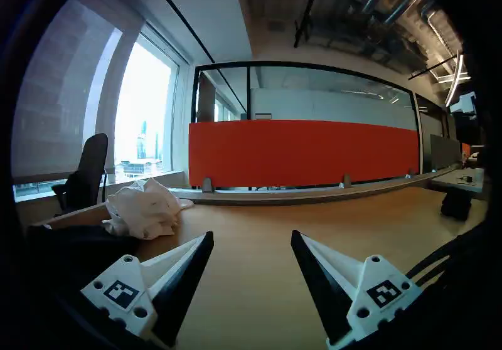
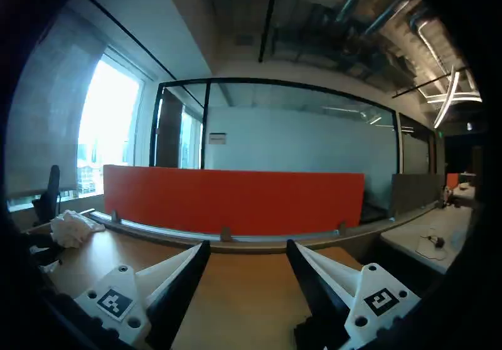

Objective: Fold towel

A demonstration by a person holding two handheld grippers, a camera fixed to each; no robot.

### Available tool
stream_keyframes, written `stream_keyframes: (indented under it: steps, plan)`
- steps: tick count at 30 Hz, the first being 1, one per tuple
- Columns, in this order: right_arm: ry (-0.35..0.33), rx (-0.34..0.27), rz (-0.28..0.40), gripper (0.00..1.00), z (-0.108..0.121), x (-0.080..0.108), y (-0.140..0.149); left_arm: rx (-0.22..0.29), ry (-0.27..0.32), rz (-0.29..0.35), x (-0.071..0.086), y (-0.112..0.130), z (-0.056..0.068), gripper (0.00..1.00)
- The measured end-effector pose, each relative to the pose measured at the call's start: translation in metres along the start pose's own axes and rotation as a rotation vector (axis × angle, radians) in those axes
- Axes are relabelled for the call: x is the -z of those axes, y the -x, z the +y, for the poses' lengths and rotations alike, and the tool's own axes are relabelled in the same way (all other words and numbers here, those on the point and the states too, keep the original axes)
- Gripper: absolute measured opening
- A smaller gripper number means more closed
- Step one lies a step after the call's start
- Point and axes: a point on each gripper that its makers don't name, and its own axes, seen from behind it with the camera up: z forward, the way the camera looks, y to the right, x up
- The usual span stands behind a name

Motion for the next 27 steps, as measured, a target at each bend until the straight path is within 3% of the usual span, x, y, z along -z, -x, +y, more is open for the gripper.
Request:
stream_keyframes:
  steps: [9, 27]
  plan:
    - [-0.007, -0.052, 0.004, 0.93, 0.006, 0.005, 0.023, 0.000, 0.000, 0.001, -0.001, 0.002, 0.000, 0.91]
    - [-0.009, -0.069, 0.005, 0.94, 0.009, 0.004, 0.102, 0.001, 0.000, 0.001, -0.001, 0.004, 0.001, 0.91]
